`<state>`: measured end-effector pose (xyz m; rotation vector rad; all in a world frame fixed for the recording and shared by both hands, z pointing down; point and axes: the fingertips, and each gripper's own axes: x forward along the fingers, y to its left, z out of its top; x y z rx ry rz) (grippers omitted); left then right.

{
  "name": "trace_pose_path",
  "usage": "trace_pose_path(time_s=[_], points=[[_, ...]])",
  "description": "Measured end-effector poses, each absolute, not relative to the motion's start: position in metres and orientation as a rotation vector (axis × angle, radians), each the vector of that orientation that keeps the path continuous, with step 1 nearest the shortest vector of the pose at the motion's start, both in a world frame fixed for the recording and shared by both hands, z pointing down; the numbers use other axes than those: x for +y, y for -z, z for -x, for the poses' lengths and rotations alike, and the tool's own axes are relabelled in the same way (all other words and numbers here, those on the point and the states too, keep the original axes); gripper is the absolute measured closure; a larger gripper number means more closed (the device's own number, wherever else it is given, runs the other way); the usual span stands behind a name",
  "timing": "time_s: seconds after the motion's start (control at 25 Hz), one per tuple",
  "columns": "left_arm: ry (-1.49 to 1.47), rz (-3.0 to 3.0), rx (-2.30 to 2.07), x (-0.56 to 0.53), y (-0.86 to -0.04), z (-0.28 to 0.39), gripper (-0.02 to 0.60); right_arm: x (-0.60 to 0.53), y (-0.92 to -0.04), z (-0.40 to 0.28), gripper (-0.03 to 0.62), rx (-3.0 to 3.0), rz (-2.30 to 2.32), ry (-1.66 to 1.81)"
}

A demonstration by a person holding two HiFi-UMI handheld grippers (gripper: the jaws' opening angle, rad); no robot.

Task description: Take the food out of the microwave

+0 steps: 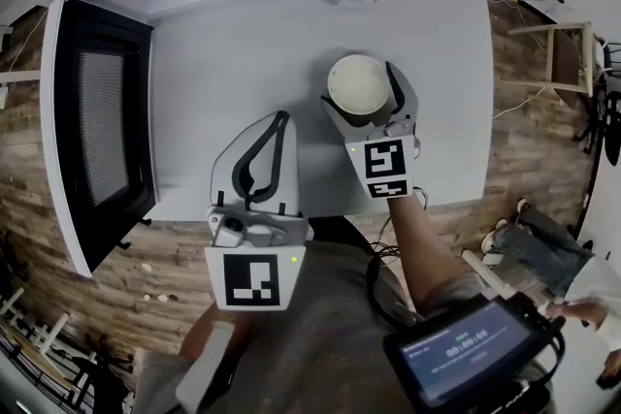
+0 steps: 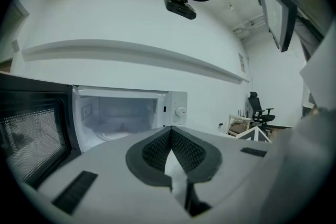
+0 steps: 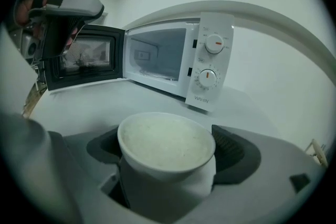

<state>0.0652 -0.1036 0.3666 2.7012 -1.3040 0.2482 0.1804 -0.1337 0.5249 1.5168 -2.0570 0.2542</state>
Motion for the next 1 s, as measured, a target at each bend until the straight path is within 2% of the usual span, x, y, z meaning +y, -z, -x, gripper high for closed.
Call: trace_pose_path(time_s=[0.6,0.72,0.88,0.96,1.0], points=[[-0.245,-2.651,-1.373,-0.104,-0.363,-0.051,0.575,-0.108,-0.526,-0.181,0.075,-2.108,-1.429,-0.387],[-0.213,-2.618,-1.445,-0.105,-0.36,-0.044,0.575,-0.093,-0.5,-0.183,0.076,-2.137,-1.464,-0.372],[-0.167,-2.563,-1.522,-0.1,-0.344,-0.036,0.575,-0.083,-0.425,-0.171,0.083,-2.268,-1.572,-0.307],[-0.114,-2.545,-1.55,-0.093,-0.33,-0.035,0.575,-0.083,-0.385,-0.154,0.143,-2.403,-1.58,-0.286],[-0.094,-2.544,-1.567,-0.09,-0.323,-0.034,0.575,-0.084,-0.364,-0.145,0.217,-2.477,-1.58,-0.267]])
